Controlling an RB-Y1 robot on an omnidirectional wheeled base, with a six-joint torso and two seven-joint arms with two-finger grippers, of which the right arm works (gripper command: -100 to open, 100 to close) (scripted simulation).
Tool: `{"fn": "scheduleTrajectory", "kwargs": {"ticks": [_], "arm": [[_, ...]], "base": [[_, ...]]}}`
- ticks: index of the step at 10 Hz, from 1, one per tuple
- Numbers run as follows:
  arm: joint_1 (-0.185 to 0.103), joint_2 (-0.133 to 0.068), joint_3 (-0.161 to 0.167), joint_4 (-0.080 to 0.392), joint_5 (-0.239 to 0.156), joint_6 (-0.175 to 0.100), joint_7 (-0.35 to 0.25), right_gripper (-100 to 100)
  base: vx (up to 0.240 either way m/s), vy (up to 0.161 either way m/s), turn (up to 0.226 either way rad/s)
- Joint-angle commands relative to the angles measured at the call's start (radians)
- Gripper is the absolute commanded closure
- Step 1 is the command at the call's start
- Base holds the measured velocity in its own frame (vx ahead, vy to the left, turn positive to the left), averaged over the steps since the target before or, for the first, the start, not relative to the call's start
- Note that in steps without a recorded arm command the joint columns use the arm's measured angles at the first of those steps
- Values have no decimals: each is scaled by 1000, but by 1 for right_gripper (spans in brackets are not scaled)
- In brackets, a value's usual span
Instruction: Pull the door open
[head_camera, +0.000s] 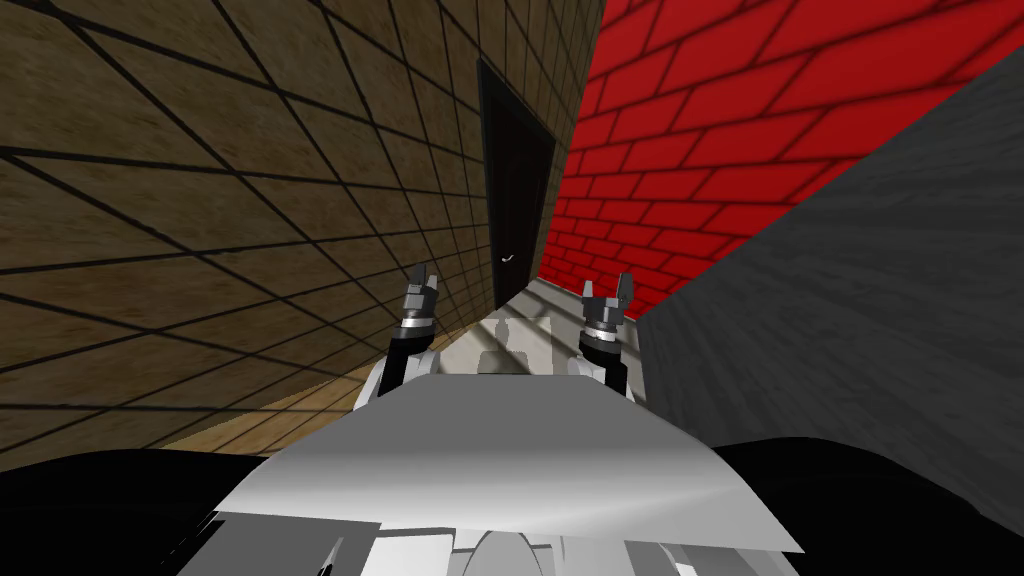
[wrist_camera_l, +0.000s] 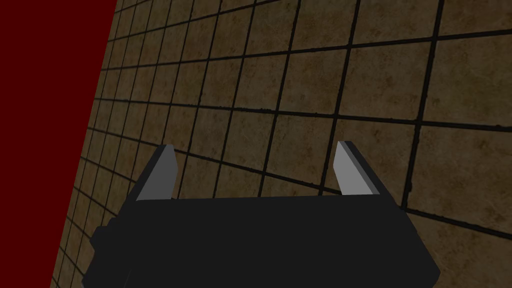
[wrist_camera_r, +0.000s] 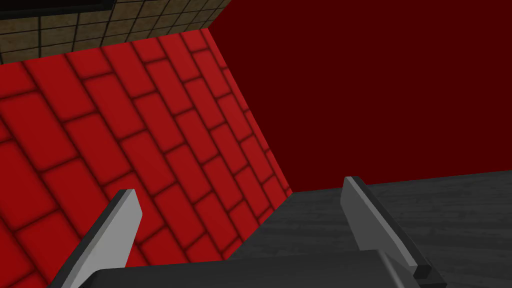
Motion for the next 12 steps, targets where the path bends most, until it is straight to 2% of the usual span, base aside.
{"fn": "scheduleTrajectory", "kwargs": {"ticks": [1,2,7,8,12], "arm": [[-12,-10,3,30,0,-4,-6,-100],[-24,-20,6,61,0,-8,-11,-100],[-56,-44,14,140,0,-18,-26,-100],[-68,-53,17,171,0,-23,-32,-100],[-98,-73,24,245,-1,-32,-45,-100]], "base": [[54,-14,123],[123,-42,115],[97,-21,80],[104,-25,111],[89,-29,92]]}}
